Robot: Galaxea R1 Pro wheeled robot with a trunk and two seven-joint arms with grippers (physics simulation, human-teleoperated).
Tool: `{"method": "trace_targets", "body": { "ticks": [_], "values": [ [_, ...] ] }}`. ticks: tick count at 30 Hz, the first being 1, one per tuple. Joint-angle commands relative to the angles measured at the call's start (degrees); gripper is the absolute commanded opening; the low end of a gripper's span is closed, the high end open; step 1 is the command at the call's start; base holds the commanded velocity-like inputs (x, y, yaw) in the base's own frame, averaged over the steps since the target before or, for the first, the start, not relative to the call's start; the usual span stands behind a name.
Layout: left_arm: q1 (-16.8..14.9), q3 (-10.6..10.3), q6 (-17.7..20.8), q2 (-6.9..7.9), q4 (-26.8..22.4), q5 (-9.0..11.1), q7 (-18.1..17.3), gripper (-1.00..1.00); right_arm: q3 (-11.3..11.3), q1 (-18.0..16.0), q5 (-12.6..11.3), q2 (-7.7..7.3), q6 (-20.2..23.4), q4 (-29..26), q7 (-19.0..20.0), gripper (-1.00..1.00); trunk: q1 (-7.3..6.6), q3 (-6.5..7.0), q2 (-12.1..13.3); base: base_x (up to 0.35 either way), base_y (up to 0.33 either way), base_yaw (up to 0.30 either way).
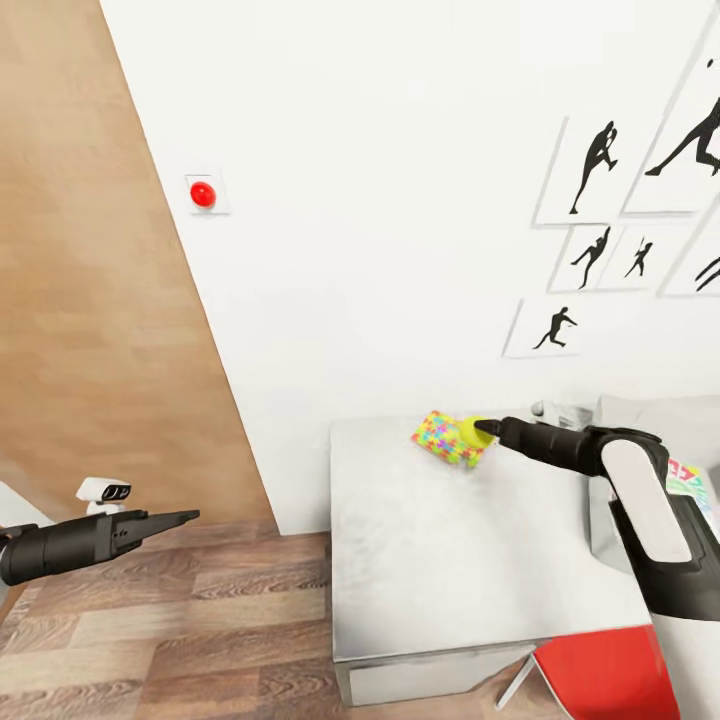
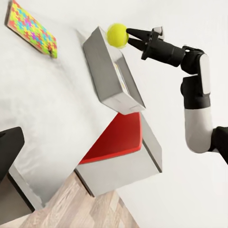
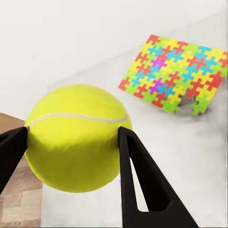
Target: Put all the toys in the child's room - the three board games (two on the bed and one on the table), the two jigsaw puzzles on the table, and the tennis ball on the table - inside the toy box on the table in the child's room.
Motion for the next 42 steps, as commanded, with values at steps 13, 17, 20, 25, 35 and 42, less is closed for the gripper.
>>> {"method": "trace_targets", "body": {
  "ticks": [13,17,20,25,35,42],
  "values": [
    [0.1,0.1,0.6,0.53,-0.1,-0.2,-0.9,1.00,-0.6,0.5,-6.5,-5.12,0.1,0.4,-0.6,-1.00,0.04,1.12,-0.1,0.000,0.000,0.000],
    [0.1,-0.1,0.5,0.39,-0.1,-0.2,-0.9,1.00,-2.8,0.2,-6.7,-7.13,0.1,0.4,-0.6,-1.00,0.04,1.50,-0.1,0.000,0.000,0.000],
    [0.1,-0.1,0.5,0.37,-0.1,-0.2,-0.9,1.00,-4.3,0.2,-7.5,-7.46,0.1,0.4,-0.5,-1.00,0.04,1.78,-0.1,0.000,0.000,0.000],
    [0.1,-0.1,0.4,0.39,-0.1,-0.2,-0.9,1.00,-5.1,0.2,-8.2,-7.67,0.1,0.6,-0.5,-1.00,0.04,2.24,-0.1,0.000,-0.126,-0.081],
    [0.1,-0.1,0.4,0.43,-0.1,-0.2,-0.9,1.00,-8.1,0.2,-8.2,-7.64,0.1,3.7,-0.5,-1.00,0.04,3.05,-0.1,0.000,-0.269,-0.195],
    [0.1,-0.1,0.4,0.39,-0.1,-0.2,-0.9,1.00,-8.9,0.2,-8.1,-7.64,0.1,6.0,-0.6,-1.00,0.04,3.62,-0.1,0.000,-0.078,-0.203]
  ]
}}
